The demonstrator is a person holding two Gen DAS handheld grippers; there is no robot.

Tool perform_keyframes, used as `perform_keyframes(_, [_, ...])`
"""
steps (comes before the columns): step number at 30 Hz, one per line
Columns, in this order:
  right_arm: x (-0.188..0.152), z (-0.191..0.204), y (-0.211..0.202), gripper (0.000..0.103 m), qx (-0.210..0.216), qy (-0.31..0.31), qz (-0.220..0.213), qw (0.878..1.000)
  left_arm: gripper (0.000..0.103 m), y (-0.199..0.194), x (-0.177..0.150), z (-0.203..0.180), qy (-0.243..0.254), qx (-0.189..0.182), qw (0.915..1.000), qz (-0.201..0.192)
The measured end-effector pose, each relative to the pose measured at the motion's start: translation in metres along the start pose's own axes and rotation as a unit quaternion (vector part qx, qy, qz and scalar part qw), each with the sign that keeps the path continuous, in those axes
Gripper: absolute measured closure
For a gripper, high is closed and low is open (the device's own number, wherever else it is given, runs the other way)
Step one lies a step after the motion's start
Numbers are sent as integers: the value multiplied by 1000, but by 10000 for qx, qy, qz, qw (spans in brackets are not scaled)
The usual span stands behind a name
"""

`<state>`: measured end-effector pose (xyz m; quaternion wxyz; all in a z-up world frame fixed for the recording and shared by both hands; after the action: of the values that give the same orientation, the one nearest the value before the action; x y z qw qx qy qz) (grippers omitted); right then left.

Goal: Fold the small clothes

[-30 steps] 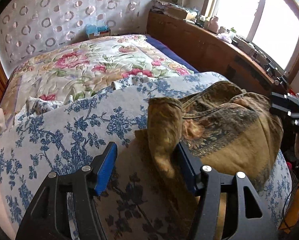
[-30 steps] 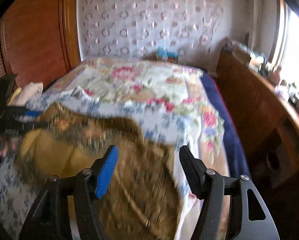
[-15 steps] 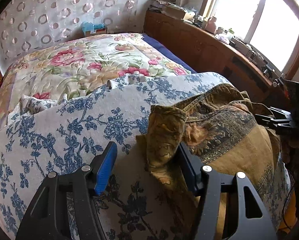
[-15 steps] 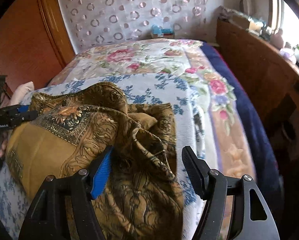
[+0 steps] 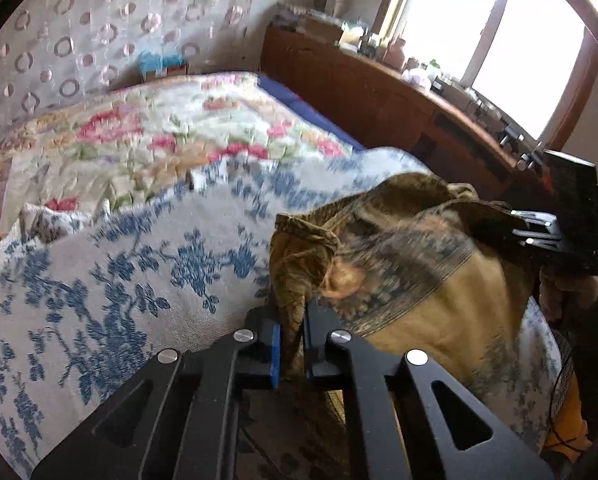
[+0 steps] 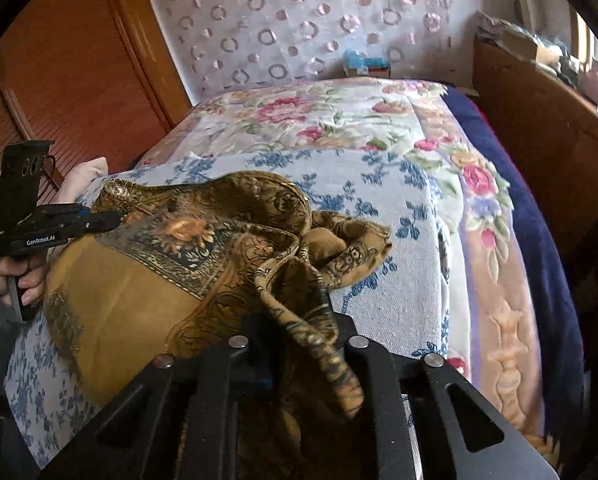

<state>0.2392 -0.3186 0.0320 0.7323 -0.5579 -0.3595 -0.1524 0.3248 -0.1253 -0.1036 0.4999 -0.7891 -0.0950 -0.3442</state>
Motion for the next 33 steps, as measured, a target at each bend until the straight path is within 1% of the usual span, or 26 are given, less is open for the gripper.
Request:
perform_keyframes(3, [1,10,-16,90,-87,-142,-164,9997,95,-24,3,-10,45,-30,9996,-268])
perform_keyframes(7, [8,24,-41,91,-40,-224,-621,9978,96,-61,6,-23,92,3,9976,-689])
perform_keyframes(9, [11,32,-52,91,-57,-355,-803,9961,96,-75,7,-26,164,125,9961,-855])
perform_keyframes(11, [15,43,-60,91,5,-518,-859,9950,96,-90,9,-25,181,223,9944,-1016])
perform_keyframes(15, [24,64,-64,91,23,-834,-979,9917,96,-113,8,-12,114,399,9915,-1234])
perform_keyframes(20, [44,90,-57,91,181,-1209,-1088,9865,96,-148,-1,15,-69,718,9853,-1551])
perform_keyframes(24, [68,122,-40,91,386,-1655,-1137,9789,96,-182,-14,46,-325,1062,9769,-1823])
perform_keyframes(28, [97,158,-22,91,629,-2127,-1176,9680,96,-215,-33,81,-661,1431,9650,-2096])
perform_keyframes(29, [107,170,-17,91,696,-2267,-1181,9643,96,-224,-40,90,-766,1530,9611,-2167])
perform_keyframes(30, [124,193,-6,91,825,-2570,-1196,9554,96,-233,-47,100,-876,1642,9568,-2233])
perform_keyframes(31, [124,193,-6,91,825,-2570,-1196,9554,96,-239,-53,108,-963,1726,9536,-2271])
perform_keyframes(33, [141,215,5,91,958,-2846,-1180,9465,96,-248,-67,127,-1194,1936,9460,-2309])
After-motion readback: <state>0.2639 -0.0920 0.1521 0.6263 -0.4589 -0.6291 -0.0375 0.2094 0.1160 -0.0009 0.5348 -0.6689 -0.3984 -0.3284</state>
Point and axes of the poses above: each gripper's, at about its wrist camera, not at the fingertips, and y roughly the way its jaws point, z to its left, x to its top, the point moved 6 cm from there along y, roughly the way its jaws point, and after that the axes turned 2 degrees about -y, right-handed, at the moved point
